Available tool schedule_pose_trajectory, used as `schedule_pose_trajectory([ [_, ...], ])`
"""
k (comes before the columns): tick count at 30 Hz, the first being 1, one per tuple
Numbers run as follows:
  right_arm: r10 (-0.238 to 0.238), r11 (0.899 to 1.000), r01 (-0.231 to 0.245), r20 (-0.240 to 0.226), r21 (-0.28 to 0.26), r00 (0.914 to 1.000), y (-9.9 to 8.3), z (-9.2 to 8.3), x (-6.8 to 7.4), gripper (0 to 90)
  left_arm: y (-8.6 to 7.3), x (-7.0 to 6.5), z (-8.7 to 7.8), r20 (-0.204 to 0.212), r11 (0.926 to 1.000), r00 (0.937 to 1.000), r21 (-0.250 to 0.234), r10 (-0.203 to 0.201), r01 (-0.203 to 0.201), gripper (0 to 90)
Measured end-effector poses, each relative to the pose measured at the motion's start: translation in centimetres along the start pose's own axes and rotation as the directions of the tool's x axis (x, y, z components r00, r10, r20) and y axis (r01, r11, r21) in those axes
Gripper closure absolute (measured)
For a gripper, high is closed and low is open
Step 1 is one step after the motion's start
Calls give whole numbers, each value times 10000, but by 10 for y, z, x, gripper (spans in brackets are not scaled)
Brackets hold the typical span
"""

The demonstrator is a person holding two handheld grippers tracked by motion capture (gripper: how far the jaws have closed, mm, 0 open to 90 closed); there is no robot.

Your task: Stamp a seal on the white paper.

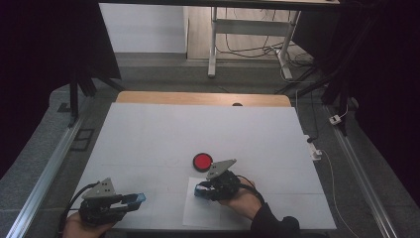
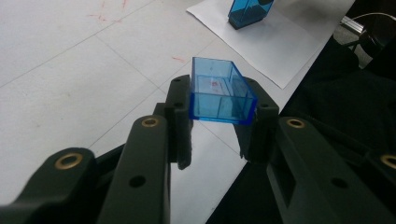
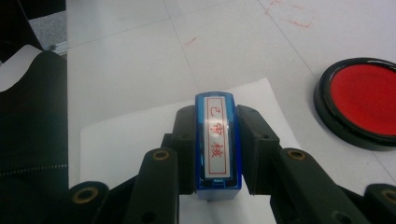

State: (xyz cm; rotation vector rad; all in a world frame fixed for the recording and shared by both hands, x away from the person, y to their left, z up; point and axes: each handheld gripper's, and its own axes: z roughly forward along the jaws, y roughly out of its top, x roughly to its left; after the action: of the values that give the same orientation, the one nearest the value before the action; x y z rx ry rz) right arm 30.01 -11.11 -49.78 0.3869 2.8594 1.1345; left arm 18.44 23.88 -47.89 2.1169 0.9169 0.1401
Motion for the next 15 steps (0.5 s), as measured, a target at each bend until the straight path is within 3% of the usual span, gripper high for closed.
schedule_pose_trajectory([
  [15, 43, 10000, -44, 144, 71, 9999, 0, 1, 2, 701, 0, 0, 0, -6, 10000, 10000, 57, 22, -22, 683],
])
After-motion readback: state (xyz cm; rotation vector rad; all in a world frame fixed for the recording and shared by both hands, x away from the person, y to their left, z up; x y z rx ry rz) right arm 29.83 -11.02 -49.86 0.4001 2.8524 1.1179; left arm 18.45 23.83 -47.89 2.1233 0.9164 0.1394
